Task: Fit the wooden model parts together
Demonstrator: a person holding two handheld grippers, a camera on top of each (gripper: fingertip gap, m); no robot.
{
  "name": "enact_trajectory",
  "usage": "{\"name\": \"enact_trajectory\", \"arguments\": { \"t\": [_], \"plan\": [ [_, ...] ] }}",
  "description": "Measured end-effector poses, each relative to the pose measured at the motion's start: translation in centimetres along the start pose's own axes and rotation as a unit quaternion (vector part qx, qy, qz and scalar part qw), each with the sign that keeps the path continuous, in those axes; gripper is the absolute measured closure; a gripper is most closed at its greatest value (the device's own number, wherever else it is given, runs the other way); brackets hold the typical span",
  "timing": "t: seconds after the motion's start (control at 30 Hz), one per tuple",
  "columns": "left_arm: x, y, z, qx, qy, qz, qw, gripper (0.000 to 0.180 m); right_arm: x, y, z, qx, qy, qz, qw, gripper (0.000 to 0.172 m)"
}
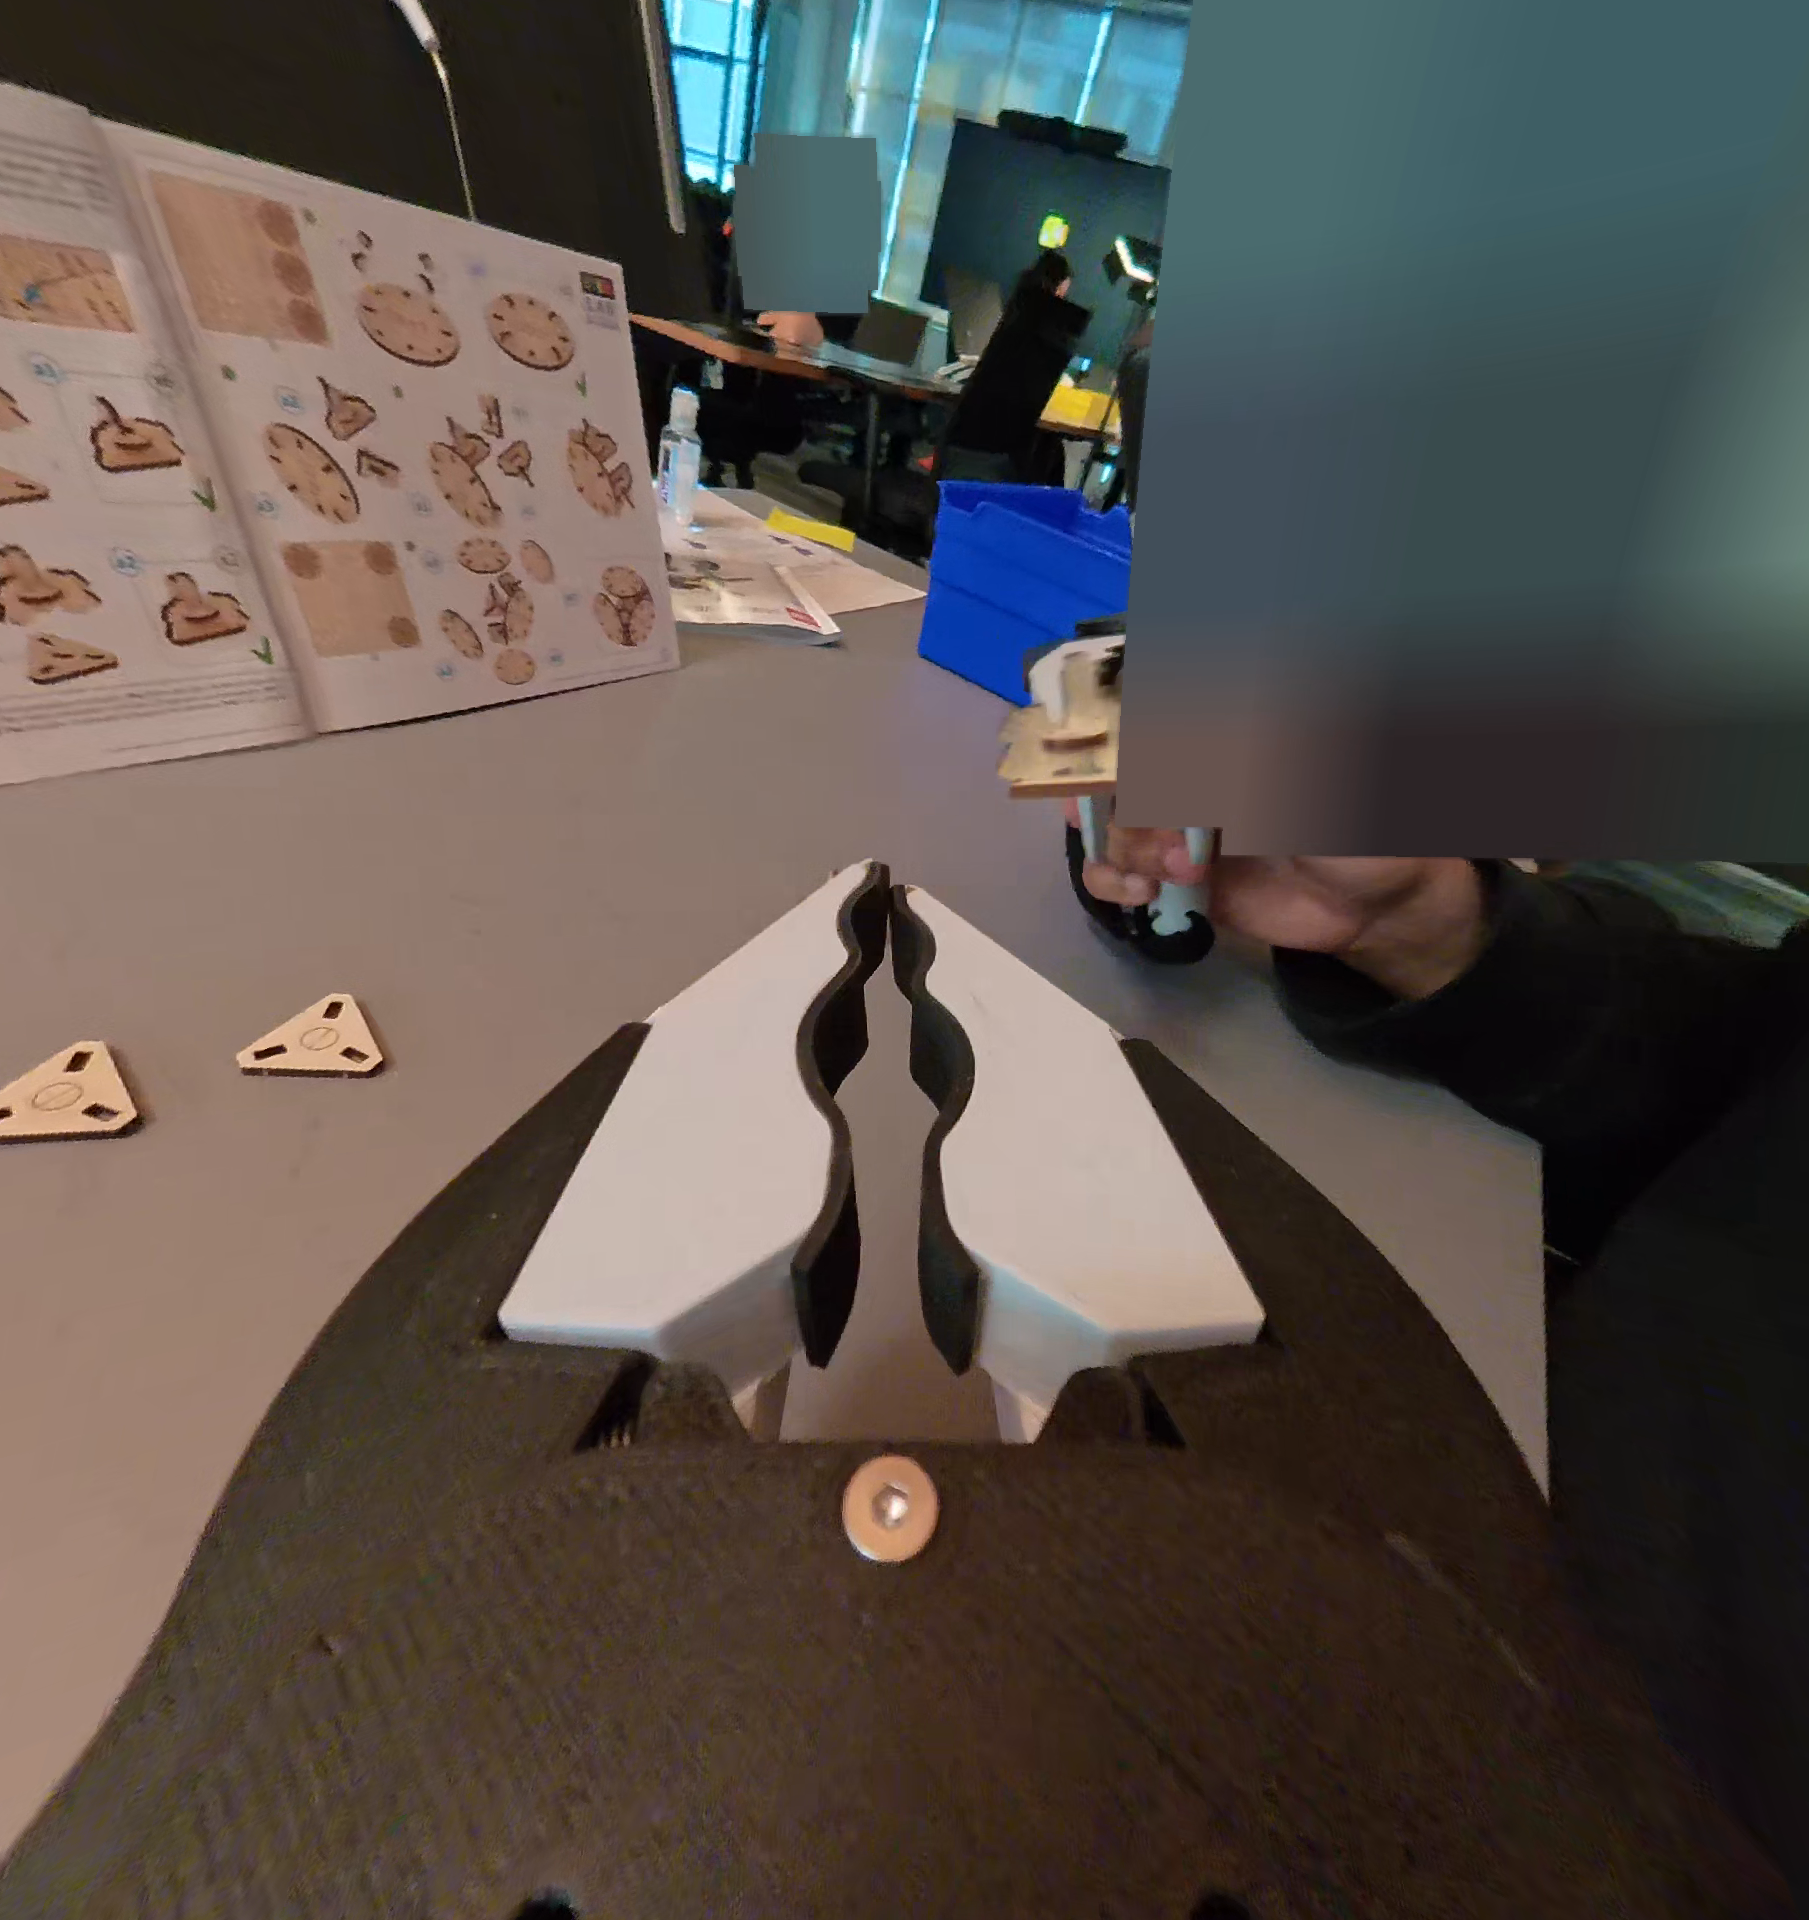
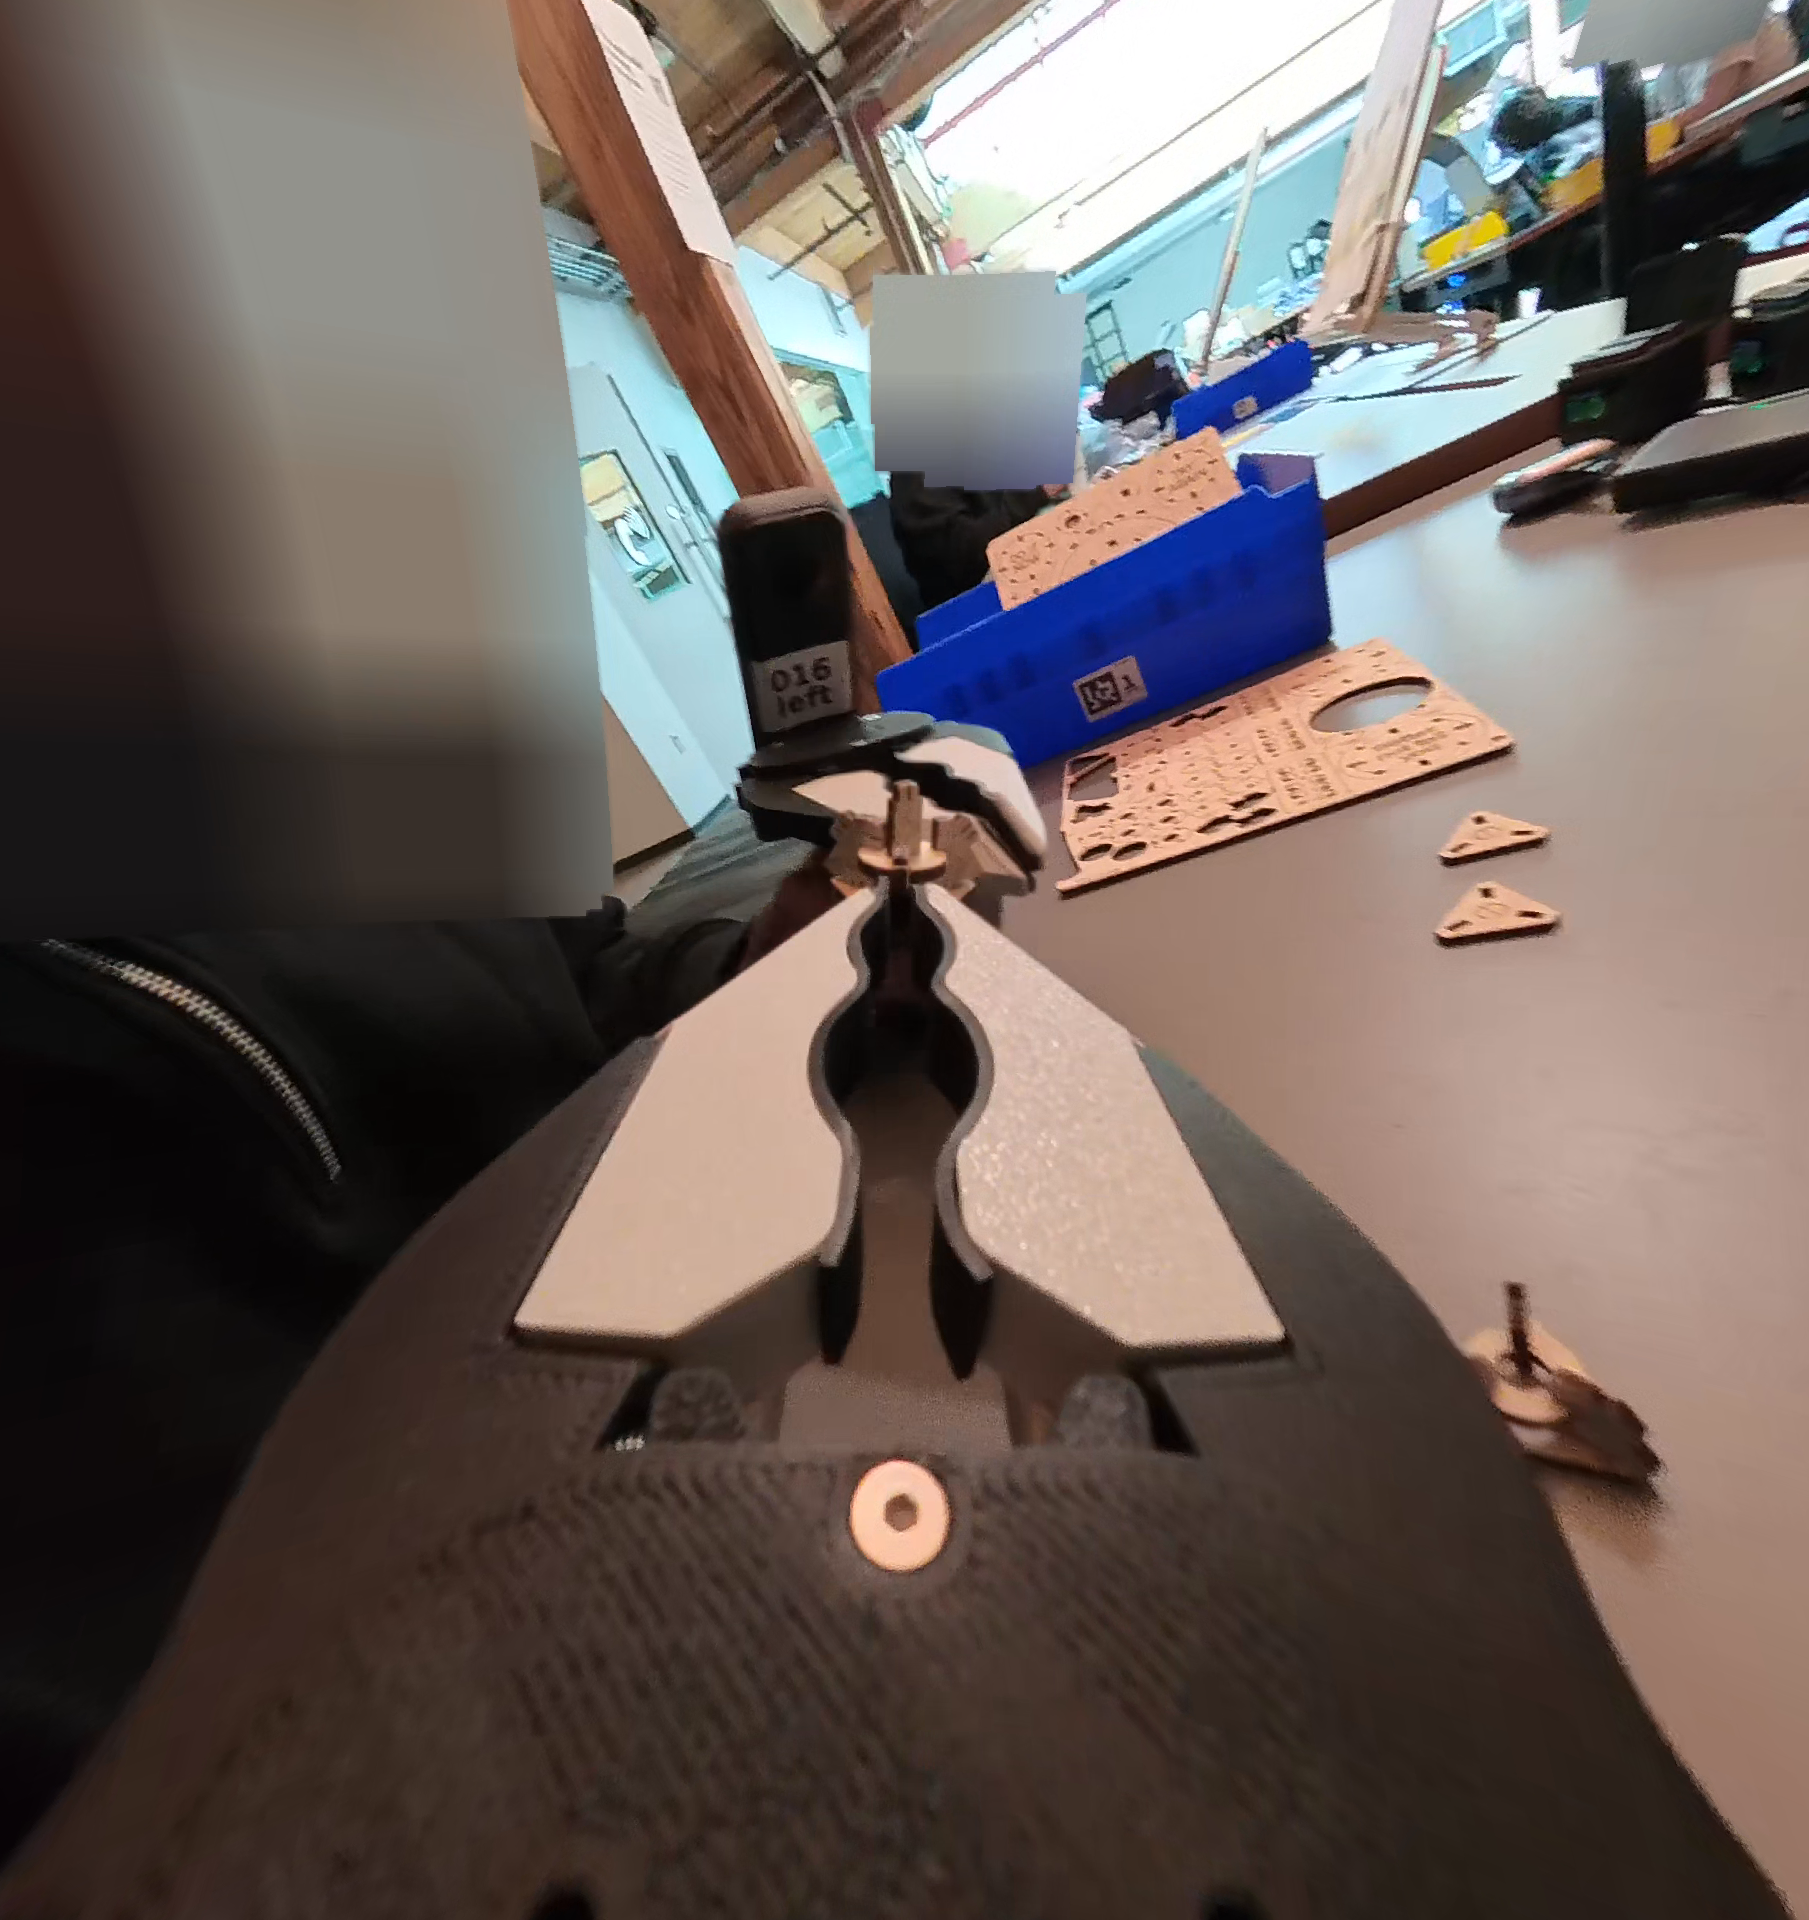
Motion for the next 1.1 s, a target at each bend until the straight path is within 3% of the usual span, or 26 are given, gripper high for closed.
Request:
{"name": "enact_trajectory", "arguments": {
  "t": [0.37,0.63,0.83,1.1],
  "plan": [
    [-1.2,0.0,-0.6,0.041,0.037,-0.114,0.992,0.180,1.5,0.5,-0.3,-0.027,0.068,-0.065,0.995,0.171],
    [-2.7,0.4,-0.6,0.058,0.047,-0.198,0.977,0.179,1.8,2.2,1.2,-0.109,0.091,-0.097,0.985,0.171],
    [-2.8,0.7,-0.6,0.058,0.057,-0.224,0.971,0.178,2.2,3.2,2.0,-0.153,0.115,-0.112,0.975,0.171],
    [-2.7,0.9,-0.7,0.054,0.050,-0.217,0.973,0.177,2.4,2.4,1.5,-0.118,0.127,-0.103,0.980,0.172]
  ]
}}
Point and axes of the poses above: each gripper's, where its closed fingertips meet, z out along the fingers, y out of its underside, x = y × z across the jaws, the point moved 5 cm from there along -z, back along the fingers, and after that the axes turned 10 degrees about z, right-handed, at the moved point
